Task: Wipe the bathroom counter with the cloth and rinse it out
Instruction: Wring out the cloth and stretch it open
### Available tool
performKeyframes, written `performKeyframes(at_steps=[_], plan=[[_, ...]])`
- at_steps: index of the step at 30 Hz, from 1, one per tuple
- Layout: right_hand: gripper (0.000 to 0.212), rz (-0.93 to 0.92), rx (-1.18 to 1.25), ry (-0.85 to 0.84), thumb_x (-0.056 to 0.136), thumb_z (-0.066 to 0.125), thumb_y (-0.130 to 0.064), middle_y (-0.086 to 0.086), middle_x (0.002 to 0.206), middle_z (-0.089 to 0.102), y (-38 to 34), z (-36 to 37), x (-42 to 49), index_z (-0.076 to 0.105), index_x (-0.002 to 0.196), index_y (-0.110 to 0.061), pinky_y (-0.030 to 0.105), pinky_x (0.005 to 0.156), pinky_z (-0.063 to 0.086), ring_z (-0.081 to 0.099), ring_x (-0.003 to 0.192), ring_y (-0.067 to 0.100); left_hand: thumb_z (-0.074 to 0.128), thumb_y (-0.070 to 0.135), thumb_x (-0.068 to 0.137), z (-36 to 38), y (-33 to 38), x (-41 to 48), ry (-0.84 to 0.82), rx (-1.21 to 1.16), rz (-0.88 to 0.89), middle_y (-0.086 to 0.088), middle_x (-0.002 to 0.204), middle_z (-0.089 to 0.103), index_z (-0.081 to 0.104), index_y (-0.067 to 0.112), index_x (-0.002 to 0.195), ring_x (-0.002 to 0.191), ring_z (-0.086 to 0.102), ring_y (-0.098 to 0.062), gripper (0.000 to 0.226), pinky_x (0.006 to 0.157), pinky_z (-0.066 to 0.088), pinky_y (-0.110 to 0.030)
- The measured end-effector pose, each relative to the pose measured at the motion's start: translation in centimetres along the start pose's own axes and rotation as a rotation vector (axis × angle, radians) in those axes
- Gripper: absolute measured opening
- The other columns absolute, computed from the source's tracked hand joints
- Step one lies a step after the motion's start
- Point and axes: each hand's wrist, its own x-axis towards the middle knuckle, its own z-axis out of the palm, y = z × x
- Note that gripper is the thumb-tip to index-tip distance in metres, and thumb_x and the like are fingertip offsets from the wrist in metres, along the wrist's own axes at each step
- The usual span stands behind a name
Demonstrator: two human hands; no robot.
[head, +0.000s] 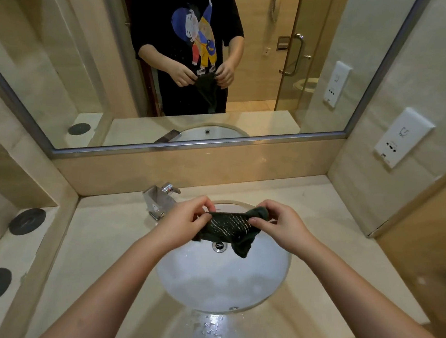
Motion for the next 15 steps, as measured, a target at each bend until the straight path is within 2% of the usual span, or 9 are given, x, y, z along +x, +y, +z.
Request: performKeyframes(at_steps=[3, 5, 8, 12, 15], plan=[[0.019, 0.015, 0.037, 0.022, 0.078, 0.076, -0.017, -0.003, 0.074, 0.061, 0.9, -1.9, 0.1, 0.057, 0.078, -0.015, 0.029, 0.069, 0.045, 0.056, 0.069, 0.010, 0.053, 0.019, 0.095, 0.6, 1.0, 0.7, 0.033, 0.029, -0.005, 0.009, 0.077, 0.064, 0.055, 0.035, 0.089, 0.069, 0.055, -0.007, 0.017, 0.068, 0.045, -0.030], [0.019, 0.022, 0.070, 0.036, 0.079, 0.075, -0.014, 0.003, 0.078, 0.062, 1.3, -3.3, 0.2, 0.057, 0.082, -0.010, 0.027, 0.069, 0.044, 0.056, 0.072, 0.012, 0.052, 0.022, 0.095, 0.9, 1.6, 1.4, 0.052, 0.064, 0.015, 0.007, 0.081, 0.063, 0.053, 0.041, 0.087, 0.079, 0.054, -0.010, 0.021, 0.069, 0.042, -0.029], [0.013, 0.024, 0.034, 0.094, 0.081, 0.073, -0.009, -0.001, 0.077, 0.065, 2.0, -5.7, 0.6, 0.059, 0.080, -0.011, 0.024, 0.071, 0.046, 0.062, 0.076, 0.015, 0.052, 0.023, 0.095, 1.4, 2.6, 2.3, 0.136, 0.100, 0.001, 0.005, 0.088, 0.062, 0.057, 0.034, 0.091, 0.087, 0.051, -0.010, 0.013, 0.069, 0.037, -0.025], [0.018, 0.052, 0.020, 0.240, 0.079, 0.073, -0.007, -0.002, 0.075, 0.070, 3.2, -9.0, 1.1, 0.062, 0.075, -0.020, 0.029, 0.073, 0.050, 0.066, 0.075, 0.016, 0.052, 0.023, 0.095, 2.4, 4.5, 3.2, 0.216, -0.024, -0.018, 0.007, 0.085, 0.067, 0.060, 0.030, 0.093, 0.081, 0.061, -0.011, 0.011, 0.073, 0.047, -0.030], [0.021, 0.022, -0.077, 0.277, 0.077, 0.075, -0.009, -0.007, 0.071, 0.068, 4.1, -10.9, 1.4, 0.063, 0.073, -0.026, 0.024, 0.066, 0.049, 0.064, 0.069, 0.015, 0.052, 0.020, 0.096, 3.6, 6.5, 4.4, 0.239, -0.007, 0.034, 0.010, 0.082, 0.066, 0.059, 0.029, 0.093, 0.075, 0.059, -0.003, 0.012, 0.062, 0.044, -0.018]])
